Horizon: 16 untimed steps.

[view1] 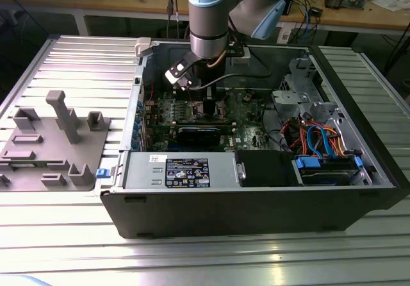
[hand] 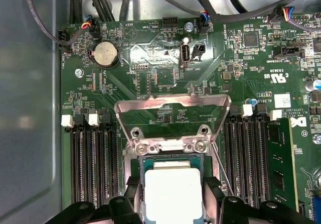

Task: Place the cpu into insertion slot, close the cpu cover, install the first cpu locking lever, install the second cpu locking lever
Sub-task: 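Place the cpu into insertion slot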

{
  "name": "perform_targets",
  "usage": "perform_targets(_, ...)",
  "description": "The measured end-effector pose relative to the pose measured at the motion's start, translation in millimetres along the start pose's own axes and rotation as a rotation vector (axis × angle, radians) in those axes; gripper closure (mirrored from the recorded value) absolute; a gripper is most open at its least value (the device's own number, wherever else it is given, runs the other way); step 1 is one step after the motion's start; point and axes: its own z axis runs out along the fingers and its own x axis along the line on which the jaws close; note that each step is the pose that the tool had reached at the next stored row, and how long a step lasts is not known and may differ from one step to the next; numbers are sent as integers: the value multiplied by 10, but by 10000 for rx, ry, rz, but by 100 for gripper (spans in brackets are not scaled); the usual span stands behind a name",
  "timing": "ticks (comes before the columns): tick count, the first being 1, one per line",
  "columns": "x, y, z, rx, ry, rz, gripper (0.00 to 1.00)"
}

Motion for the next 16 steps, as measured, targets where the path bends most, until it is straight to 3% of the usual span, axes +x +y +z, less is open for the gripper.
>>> perform_targets(7,0,2,-32,1,-2,2,39)
perform_targets(16,0,12,-145,16,-2,6,39)
